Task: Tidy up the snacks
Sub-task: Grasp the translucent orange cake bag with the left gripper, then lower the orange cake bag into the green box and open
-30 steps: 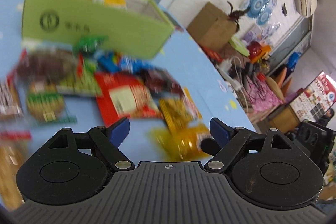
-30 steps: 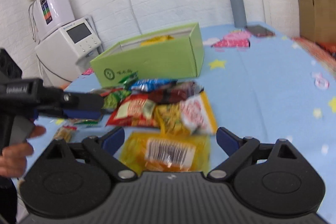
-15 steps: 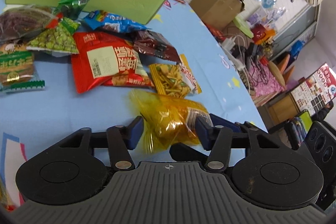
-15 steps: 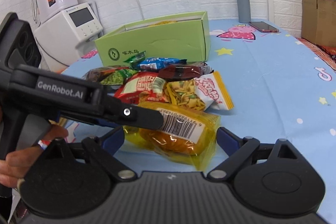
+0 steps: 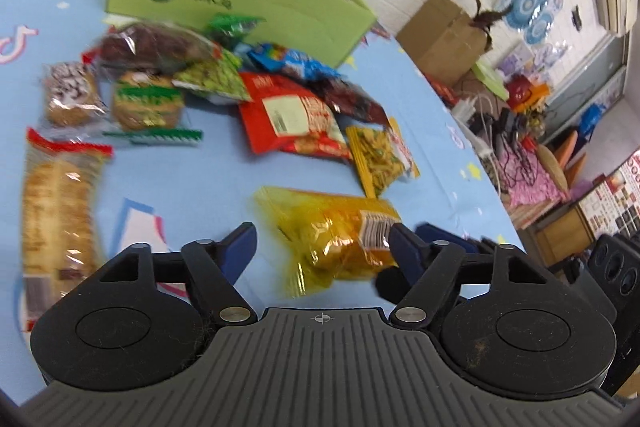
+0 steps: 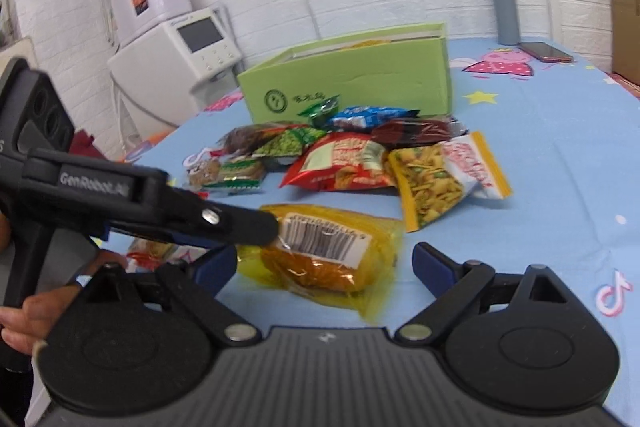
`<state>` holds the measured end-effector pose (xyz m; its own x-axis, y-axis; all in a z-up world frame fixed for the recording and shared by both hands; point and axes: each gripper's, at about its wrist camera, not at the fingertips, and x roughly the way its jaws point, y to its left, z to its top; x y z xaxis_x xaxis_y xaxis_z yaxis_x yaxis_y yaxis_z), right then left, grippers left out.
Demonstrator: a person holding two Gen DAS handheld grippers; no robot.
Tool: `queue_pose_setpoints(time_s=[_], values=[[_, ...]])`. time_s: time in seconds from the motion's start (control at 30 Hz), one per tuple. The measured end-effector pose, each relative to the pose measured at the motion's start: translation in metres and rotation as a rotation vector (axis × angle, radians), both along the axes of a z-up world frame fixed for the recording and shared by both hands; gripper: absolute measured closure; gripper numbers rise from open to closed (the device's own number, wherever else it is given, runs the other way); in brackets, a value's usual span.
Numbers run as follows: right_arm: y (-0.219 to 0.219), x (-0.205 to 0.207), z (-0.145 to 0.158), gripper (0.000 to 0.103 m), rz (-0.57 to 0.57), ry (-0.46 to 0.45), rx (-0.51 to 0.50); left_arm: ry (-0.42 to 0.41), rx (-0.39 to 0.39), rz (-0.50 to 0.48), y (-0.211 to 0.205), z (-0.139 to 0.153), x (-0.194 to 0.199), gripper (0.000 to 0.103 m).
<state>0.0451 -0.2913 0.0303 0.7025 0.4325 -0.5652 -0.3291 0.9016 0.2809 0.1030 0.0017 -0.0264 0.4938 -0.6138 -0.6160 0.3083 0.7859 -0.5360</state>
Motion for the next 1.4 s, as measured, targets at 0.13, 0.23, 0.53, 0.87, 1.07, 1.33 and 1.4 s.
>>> queue_pose_setpoints(time_s=[0.13, 0.23, 0.53, 0.87, 1.07, 1.33, 1.4], values=[[-0.004, -0.004, 0.001, 0.010, -0.033, 0.001, 0.012, 0.022, -0.013, 0.000, 0.001, -0.002, 0.008, 0.039], [0.004, -0.002, -0.002, 0.010, -0.026, 0.007, -0.013, 0.042, -0.024, -0.022, -0.004, -0.008, 0.009, 0.040], [0.028, 0.008, -0.007, 0.032, 0.042, 0.018, -0.066, 0.073, -0.070, -0.049, -0.001, -0.015, 0.014, 0.079], [0.034, 0.064, 0.053, 0.027, 0.066, -0.125, -0.081, -0.090, -0.072, -0.046, 0.002, 0.059, 0.063, 0.080], [0.040, 0.147, 0.080, 0.026, 0.089, -0.182, -0.108, -0.177, -0.036, -0.009, -0.006, 0.096, 0.137, 0.079], [0.036, 0.251, 0.064, 0.024, 0.065, -0.137, -0.205, -0.148, 0.031, -0.011, -0.041, 0.081, 0.243, 0.075], [0.032, 0.266, 0.054, 0.021, 0.062, -0.111, -0.209, -0.129, 0.046, 0.004, -0.044, 0.070, 0.255, 0.062]])
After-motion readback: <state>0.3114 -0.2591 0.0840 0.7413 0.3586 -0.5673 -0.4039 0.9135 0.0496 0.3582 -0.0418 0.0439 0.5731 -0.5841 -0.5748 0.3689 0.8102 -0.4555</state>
